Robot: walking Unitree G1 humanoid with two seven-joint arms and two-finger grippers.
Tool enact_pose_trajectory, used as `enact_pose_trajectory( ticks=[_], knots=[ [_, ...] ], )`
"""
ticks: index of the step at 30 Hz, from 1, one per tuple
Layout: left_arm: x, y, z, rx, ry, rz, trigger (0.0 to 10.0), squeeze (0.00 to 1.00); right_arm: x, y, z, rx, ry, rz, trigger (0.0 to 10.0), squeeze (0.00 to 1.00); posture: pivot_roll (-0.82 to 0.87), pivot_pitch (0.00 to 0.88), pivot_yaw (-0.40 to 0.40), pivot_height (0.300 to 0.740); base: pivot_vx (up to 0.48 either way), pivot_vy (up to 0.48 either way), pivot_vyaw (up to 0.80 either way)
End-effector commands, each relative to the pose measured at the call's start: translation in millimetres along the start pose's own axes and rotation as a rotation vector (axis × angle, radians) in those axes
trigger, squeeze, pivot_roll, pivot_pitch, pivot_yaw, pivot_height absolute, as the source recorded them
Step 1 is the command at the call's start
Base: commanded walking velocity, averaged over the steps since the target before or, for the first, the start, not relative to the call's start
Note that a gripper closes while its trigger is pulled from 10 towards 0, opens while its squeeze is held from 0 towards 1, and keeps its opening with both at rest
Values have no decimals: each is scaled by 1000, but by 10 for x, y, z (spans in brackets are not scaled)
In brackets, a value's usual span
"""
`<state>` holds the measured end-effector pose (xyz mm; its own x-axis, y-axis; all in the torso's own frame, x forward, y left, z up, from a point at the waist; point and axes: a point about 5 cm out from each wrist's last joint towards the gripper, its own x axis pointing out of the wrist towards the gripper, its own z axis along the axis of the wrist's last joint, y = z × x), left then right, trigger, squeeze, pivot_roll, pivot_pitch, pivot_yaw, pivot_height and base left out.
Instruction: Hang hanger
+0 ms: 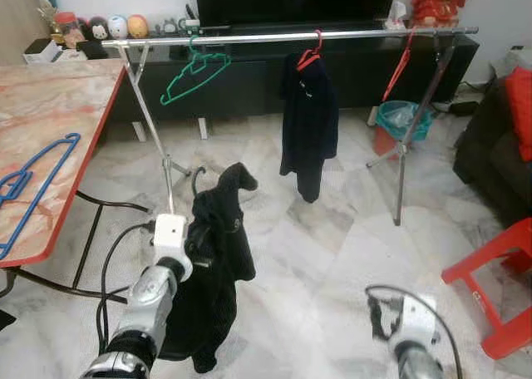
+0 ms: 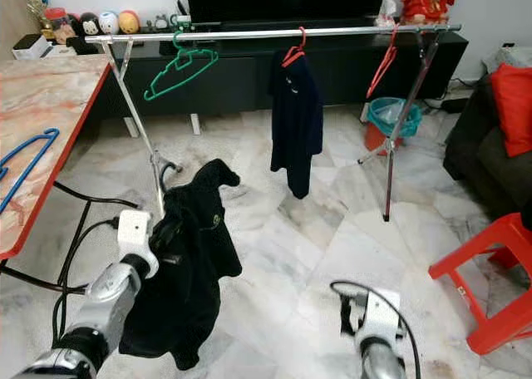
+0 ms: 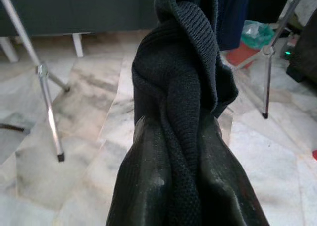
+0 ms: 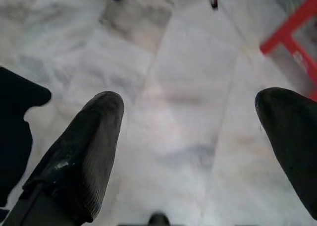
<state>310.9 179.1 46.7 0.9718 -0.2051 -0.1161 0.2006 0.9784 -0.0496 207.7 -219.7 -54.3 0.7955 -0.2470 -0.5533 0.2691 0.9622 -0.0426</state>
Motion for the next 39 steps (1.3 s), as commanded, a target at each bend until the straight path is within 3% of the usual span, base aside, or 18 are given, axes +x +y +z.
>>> enact_pose_trajectory(
  ticks=[1, 8, 10, 13, 18, 21, 22, 24, 27, 32, 34, 39],
  knots=[
    [-3, 86, 131, 21, -75, 26, 10000, 0, 1, -10, -3, 19, 3, -16, 10000, 0, -61, 0, 10, 740, 0, 0, 0],
    [-182, 293, 41, 83, -53, 62, 10000, 0, 6, 32, 36, -7, -30, 1, 10000, 0, -66, 0, 7, 740, 0, 0, 0],
    [-300, 394, 7, 79, -55, 98, 10000, 0, -39, -15, 43, -8, -98, -8, 10000, 0, -58, 0, 2, 740, 0, 0, 0],
    [-400, 463, -16, 83, -55, 119, 10000, 0, -148, -15, -86, -129, -119, 40, 10000, 0, -53, 0, 3, 740, 0, 0, 0],
    [-474, 506, -80, 88, -33, 147, 10000, 0, -298, -157, -315, -165, -76, 2, 10000, 0, -58, 0, 15, 740, 0, 0, 0],
    [-477, 508, -92, 75, -31, 157, 10000, 0, -360, -201, -459, -162, -9, -17, 10000, 0, -70, 0, 24, 740, 0, 0, 0],
    [-445, 474, -100, 67, -28, 157, 10000, 0, -418, -244, -608, -141, 81, -49, 10000, 0, -72, 0, 26, 740, 0, 0, 0],
    [-417, 443, -89, 52, -35, 161, 10000, 0, -461, -262, -701, -119, 137, -70, 10000, 0, -66, 0, 26, 740, 0, 0, 0],
    [-362, 388, -59, 60, -45, 150, 10000, 0, -507, -213, -818, -73, 216, -70, 10000, 0, -67, 0, 31, 740, 0, 0, 0],
    [-307, 369, -20, 45, -49, 148, 10000, 0, -496, -116, -819, -40, 222, -75, 10000, 0, -62, 0, 36, 740, 0, 0, 0],
    [-273, 377, 15, 46, -54, 152, 10000, 0, -469, -77, -797, -141, 227, -61, 10000, 0, -58, 0, 37, 740, 0, 0, 0],
    [-235, 391, 61, 29, -72, 177, 10000, 0, -459, -74, -795, -123, 238, -72, 10000, 0, -59, 0, 46, 740, 310, 0, 0]
  ],
)
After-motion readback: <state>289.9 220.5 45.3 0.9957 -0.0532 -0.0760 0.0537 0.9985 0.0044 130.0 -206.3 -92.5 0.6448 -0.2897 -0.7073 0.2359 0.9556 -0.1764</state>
